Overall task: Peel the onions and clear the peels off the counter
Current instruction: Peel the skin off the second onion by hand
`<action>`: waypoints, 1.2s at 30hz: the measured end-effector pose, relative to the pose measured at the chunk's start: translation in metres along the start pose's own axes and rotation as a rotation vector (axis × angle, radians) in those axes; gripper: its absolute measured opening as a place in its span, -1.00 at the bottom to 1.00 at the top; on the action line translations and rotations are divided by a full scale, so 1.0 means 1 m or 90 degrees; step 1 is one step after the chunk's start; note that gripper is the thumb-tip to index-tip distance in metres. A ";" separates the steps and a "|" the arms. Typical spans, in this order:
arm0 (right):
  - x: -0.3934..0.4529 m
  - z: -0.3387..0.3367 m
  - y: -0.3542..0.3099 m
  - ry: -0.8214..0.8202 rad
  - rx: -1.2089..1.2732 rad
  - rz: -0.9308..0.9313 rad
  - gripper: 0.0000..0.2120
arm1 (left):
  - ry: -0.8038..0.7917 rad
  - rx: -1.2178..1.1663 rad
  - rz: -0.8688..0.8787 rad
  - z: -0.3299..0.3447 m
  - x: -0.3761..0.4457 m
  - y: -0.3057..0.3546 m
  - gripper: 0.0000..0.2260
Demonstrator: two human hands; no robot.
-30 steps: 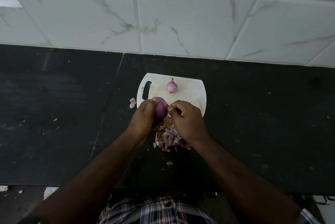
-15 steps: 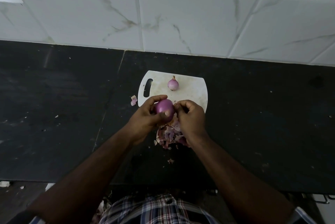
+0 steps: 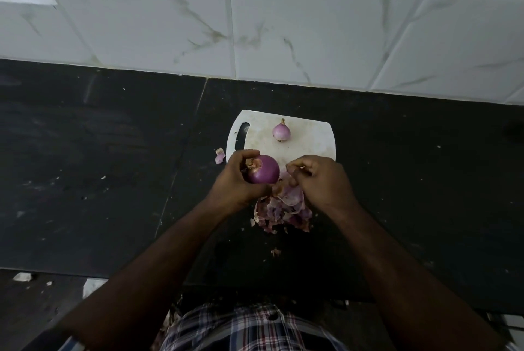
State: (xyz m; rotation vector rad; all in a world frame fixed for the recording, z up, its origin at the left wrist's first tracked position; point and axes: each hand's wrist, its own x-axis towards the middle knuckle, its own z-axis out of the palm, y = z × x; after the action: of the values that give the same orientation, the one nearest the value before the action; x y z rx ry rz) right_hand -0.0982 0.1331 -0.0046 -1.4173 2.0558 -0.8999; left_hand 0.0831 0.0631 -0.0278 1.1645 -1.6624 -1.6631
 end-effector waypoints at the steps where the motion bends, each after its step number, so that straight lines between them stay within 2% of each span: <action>1: 0.000 0.000 -0.002 0.020 0.025 -0.004 -0.89 | 0.006 0.019 0.009 0.000 0.000 0.000 -0.32; 5: -0.001 0.007 -0.015 -0.042 0.096 -0.080 -0.54 | -0.014 0.024 0.052 0.004 0.000 -0.001 -0.34; 7: 0.001 0.012 -0.020 -0.051 0.065 -0.126 -0.59 | -0.016 0.029 0.080 0.007 0.001 -0.001 -0.38; 10: 0.004 0.017 -0.022 0.033 0.043 -0.156 -0.86 | -0.005 0.143 0.145 0.005 0.003 -0.004 -0.38; 12: 0.003 0.020 -0.021 0.053 0.078 -0.099 -0.94 | 0.001 0.212 0.156 0.004 0.002 -0.006 -0.32; 15: 0.001 0.019 -0.029 0.049 0.356 0.122 -0.82 | 0.014 0.247 0.150 0.002 0.000 -0.011 -0.30; 16: 0.002 0.016 -0.031 0.052 0.443 0.170 -0.78 | 0.013 0.250 0.144 0.002 -0.002 -0.014 -0.30; 17: 0.005 0.012 -0.032 0.055 0.462 0.173 -0.77 | 0.011 0.251 0.135 0.001 -0.004 -0.017 -0.29; 22: 0.006 0.005 -0.010 -0.010 0.123 0.023 -0.88 | 0.019 0.237 0.120 0.003 -0.008 -0.026 -0.23; 24: -0.001 0.006 0.000 -0.044 0.035 0.004 -0.79 | 0.024 0.245 0.126 0.002 -0.007 -0.024 -0.21; 26: -0.005 0.004 0.000 -0.129 0.015 0.023 -0.69 | 0.033 0.255 0.125 0.001 -0.005 -0.025 -0.20; 27: -0.006 0.004 -0.001 -0.154 -0.006 0.024 -0.71 | 0.037 0.259 0.121 0.001 -0.005 -0.025 -0.20; 28: -0.006 0.003 -0.002 -0.143 -0.033 0.012 -0.78 | 0.039 0.262 0.117 0.002 -0.005 -0.026 -0.21; 31: -0.003 0.003 -0.006 -0.020 -0.046 -0.030 -0.87 | 0.038 0.276 0.123 0.003 -0.004 -0.026 -0.23; 33: -0.004 0.002 -0.009 -0.044 0.039 -0.037 -0.70 | 0.035 0.285 0.132 0.003 -0.004 -0.026 -0.24; 34: -0.004 0.002 -0.011 -0.076 0.065 -0.036 -0.67 | 0.036 0.290 0.139 0.003 -0.003 -0.025 -0.24; 36: -0.006 0.007 -0.015 -0.091 0.029 -0.066 -0.76 | 0.037 0.306 0.155 0.004 -0.003 -0.023 -0.24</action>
State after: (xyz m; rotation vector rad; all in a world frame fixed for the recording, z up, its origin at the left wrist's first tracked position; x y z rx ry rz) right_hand -0.0819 0.1332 0.0026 -1.5294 1.8613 -0.8546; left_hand 0.0860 0.0702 -0.0502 1.1470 -2.1383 -1.1026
